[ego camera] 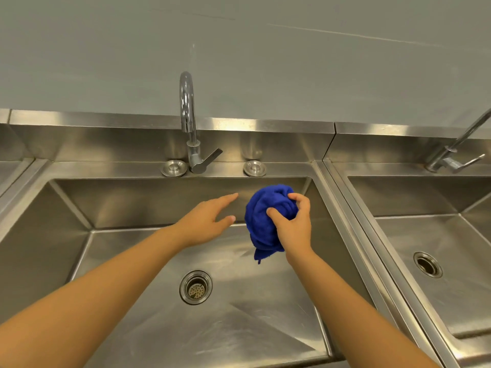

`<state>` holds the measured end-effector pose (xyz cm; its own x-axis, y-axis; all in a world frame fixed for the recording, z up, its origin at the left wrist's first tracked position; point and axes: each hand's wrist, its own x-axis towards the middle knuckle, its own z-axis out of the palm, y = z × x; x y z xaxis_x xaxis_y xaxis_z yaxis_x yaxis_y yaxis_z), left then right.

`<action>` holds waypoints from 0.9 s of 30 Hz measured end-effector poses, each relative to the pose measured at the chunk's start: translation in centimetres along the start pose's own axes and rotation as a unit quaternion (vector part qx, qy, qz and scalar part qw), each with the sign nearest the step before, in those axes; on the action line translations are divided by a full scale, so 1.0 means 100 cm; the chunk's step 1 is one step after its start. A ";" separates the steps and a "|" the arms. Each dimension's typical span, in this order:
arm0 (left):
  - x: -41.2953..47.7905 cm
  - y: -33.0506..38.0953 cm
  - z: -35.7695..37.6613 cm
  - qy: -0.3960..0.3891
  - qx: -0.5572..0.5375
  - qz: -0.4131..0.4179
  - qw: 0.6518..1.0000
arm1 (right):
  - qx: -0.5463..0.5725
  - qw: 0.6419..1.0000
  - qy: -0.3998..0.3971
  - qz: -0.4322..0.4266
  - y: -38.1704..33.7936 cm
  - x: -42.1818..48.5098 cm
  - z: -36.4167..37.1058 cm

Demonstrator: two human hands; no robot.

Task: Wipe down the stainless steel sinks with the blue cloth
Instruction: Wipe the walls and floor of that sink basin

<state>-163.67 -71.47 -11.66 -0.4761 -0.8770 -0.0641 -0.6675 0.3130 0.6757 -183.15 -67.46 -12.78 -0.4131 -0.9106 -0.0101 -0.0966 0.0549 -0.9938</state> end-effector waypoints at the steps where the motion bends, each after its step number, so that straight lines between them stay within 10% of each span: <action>1: 0.006 -0.007 0.000 -0.009 0.062 0.010 0.998 | -0.010 1.000 0.011 -0.005 0.003 0.005 -0.003; 8: 0.070 -0.026 0.026 -0.106 0.286 0.019 0.952 | -0.087 0.996 0.034 -0.012 0.042 0.060 -0.036; 19: 0.180 -0.077 0.124 -0.205 0.359 0.008 0.911 | -0.197 0.973 0.016 -0.116 0.147 0.204 -0.046; 27: 0.222 -0.168 0.203 -0.251 0.371 0.018 0.894 | -0.217 0.943 0.153 -0.202 0.231 0.283 -0.014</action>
<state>-174.65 -88.85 -39.31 -0.5771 -0.6460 -0.4996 -0.7541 0.6564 0.0225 -198.34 -91.37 -35.91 -0.4975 -0.7364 0.4584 -0.6367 -0.0489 -0.7695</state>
